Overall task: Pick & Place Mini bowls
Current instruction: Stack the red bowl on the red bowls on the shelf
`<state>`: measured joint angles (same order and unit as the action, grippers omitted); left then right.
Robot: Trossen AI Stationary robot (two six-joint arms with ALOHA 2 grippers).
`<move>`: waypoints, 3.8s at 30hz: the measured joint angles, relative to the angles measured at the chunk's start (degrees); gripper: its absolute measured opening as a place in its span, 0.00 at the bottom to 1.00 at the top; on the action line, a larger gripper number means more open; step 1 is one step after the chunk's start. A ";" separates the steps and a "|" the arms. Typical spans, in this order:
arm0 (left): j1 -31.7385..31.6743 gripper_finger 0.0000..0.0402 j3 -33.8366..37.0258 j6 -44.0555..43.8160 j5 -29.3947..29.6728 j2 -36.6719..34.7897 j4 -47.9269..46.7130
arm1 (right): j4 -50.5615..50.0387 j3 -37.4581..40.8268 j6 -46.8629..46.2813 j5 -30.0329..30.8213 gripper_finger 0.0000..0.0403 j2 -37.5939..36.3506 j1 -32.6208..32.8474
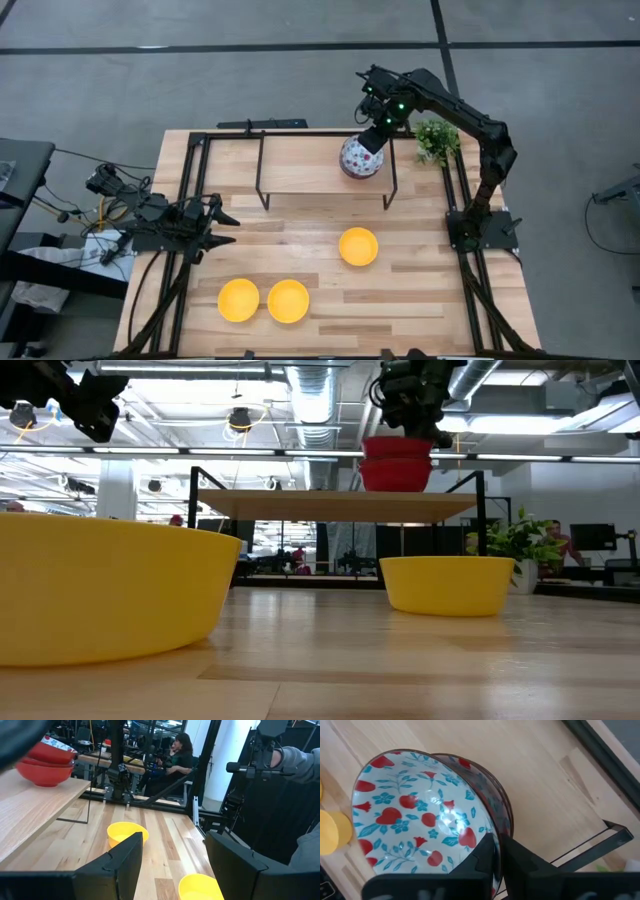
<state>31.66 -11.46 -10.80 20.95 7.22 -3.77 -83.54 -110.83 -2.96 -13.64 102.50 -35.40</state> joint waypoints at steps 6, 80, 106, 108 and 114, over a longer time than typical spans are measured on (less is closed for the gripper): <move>0.01 0.54 0.00 0.00 0.00 0.00 0.02 | 0.06 0.00 0.35 0.19 0.04 0.00 0.00; 0.00 0.54 0.00 0.00 0.00 0.00 0.87 | 4.11 -3.23 9.10 11.04 0.02 -0.07 5.32; 0.00 0.54 0.02 -0.20 0.00 0.04 1.33 | -0.10 -12.65 9.01 11.89 0.00 3.65 7.97; 0.02 0.54 0.02 -0.16 0.00 0.04 1.36 | -0.30 -12.73 8.72 9.13 0.00 3.65 9.68; 0.02 0.54 0.02 -0.14 0.02 0.05 1.42 | -0.79 -12.59 7.48 7.59 0.00 5.58 14.21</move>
<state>31.68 -11.44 -10.94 20.97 7.28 -2.35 -84.33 -123.42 4.51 -6.05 108.08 -21.19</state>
